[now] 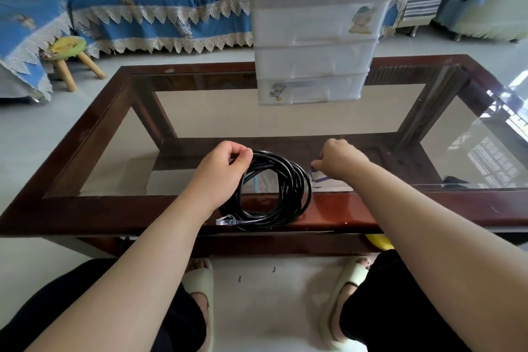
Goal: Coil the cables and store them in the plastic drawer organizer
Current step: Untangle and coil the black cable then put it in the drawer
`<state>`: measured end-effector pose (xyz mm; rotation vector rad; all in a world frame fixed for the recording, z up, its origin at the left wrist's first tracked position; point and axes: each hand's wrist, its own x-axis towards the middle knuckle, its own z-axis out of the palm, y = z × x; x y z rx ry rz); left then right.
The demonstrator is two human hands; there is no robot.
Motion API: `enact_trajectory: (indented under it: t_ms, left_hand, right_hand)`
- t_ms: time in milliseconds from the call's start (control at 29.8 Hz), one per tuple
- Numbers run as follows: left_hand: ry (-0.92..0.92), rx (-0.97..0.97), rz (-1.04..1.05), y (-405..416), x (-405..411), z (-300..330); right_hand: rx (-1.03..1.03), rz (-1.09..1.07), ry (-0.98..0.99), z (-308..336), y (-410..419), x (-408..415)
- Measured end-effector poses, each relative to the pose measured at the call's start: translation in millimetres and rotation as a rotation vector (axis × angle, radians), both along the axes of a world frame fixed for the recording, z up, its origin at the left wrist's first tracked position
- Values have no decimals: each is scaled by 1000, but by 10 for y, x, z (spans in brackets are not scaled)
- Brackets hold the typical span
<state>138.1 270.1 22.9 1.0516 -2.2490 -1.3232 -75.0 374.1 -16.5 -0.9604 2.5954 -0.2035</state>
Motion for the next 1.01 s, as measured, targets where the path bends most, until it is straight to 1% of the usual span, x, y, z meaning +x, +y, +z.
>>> enact_trajectory:
  t_ms: [168,235,268,335,369,402,469,603,1006]
  left_hand:
    - [67,175,115,-21,-28,-28]
    - [96,218,160,-21,-56,-49]
    - [106,218,182,-26,-64,-57]
    - [122,198,218,-41,-71,-57]
    - [129,187,233,-53,-72,-56]
    - [138,175,246,-61,-73,-53]
    - [155,144,271,-65,-70,-48]
    - [137,55,280,-45,-68,-60]
    - [146,-191,163,127,-69,-20]
  right_hand:
    - [45,70,68,13,-18,189]
    - [-47,88,14,123,-15,246]
    - [-146,88,-40,224,-10,309]
    - [-379,107,-171,452,40,477]
    - [-451,131,-249,562,88,567]
    - [-475,157,-323,663,148,661]
    - [-427,198,-397,755,240,786]
    - [-384,192,-423,756,213,834]
    - [-479,19,-585,753,94,933]
